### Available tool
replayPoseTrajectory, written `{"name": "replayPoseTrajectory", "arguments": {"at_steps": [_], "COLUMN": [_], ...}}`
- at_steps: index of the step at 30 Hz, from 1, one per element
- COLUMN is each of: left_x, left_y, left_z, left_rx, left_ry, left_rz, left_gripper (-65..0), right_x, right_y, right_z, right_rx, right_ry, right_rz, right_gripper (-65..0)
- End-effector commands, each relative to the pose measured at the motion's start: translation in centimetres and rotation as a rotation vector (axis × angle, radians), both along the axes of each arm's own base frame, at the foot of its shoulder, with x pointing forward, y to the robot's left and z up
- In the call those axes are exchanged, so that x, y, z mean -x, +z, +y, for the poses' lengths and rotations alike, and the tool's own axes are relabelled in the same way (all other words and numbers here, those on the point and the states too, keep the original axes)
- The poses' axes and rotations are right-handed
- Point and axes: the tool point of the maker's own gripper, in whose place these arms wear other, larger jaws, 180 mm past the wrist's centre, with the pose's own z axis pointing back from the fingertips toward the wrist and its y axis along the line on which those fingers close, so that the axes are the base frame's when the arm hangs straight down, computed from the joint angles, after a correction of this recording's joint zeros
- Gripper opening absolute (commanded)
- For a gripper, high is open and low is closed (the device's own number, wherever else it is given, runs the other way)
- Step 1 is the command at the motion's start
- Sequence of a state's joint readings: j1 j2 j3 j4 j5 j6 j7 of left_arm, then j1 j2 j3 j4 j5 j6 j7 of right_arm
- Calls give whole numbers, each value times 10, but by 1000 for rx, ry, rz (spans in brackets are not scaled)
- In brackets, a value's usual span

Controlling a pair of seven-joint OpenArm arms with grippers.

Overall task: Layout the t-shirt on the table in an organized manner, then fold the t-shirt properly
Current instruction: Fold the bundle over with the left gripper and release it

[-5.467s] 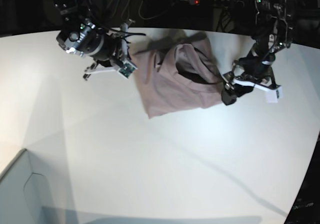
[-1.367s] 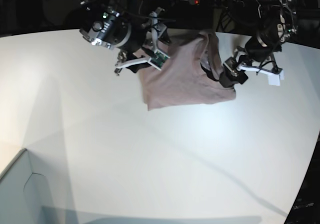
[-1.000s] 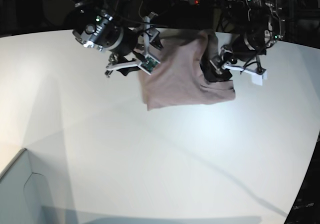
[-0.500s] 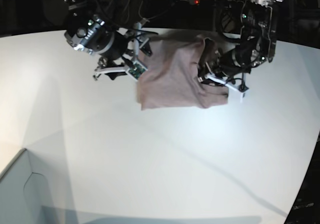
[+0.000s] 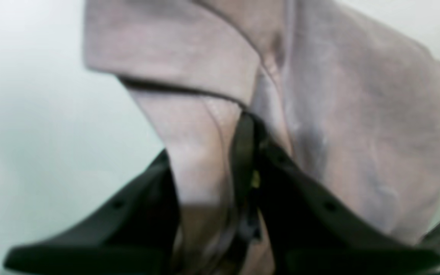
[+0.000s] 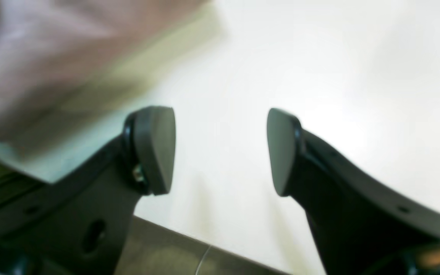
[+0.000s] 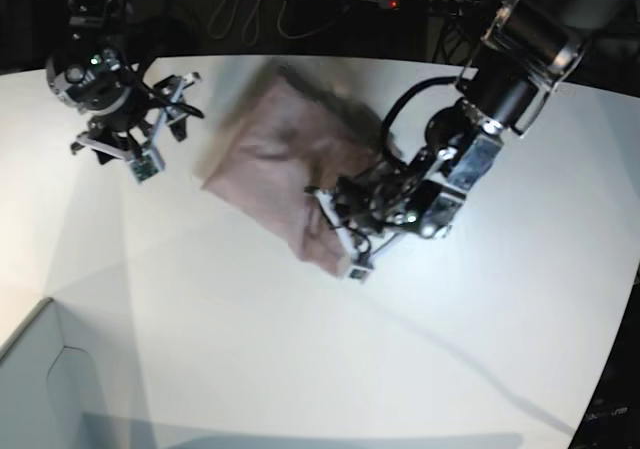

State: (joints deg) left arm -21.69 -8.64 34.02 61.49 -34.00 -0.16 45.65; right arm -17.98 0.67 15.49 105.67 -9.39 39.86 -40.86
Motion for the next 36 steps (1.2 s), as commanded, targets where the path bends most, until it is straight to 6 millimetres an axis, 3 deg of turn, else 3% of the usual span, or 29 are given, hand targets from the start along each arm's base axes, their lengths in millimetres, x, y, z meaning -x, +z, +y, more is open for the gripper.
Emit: {"name": "replayPoseTrajectory", "arguments": {"at_steps": [1, 8, 14, 20, 36], "left_x": [-19, -30, 1, 9, 3], "left_y": [20, 39, 40, 20, 25], "left_z": [-16, -86, -142, -143, -151], "left_rx": [1, -137, -133, -244, -248], "left_ry": [-48, -329, -705, -813, -838], "left_rz": [-65, -199, -334, -352, -424], "left_gripper": [-648, -648, -648, -648, -645], "right_x": [-4, 17, 28, 34, 36], "right_y": [8, 7, 6, 4, 2], "right_z": [-7, -58, -71, -74, -70], "right_rx": [0, 30, 26, 16, 5], "right_ry": [-17, -202, -278, -315, -321], "right_rz": [-34, -21, -14, -10, -3], "right_gripper": [-273, -273, -273, -273, -273]}}
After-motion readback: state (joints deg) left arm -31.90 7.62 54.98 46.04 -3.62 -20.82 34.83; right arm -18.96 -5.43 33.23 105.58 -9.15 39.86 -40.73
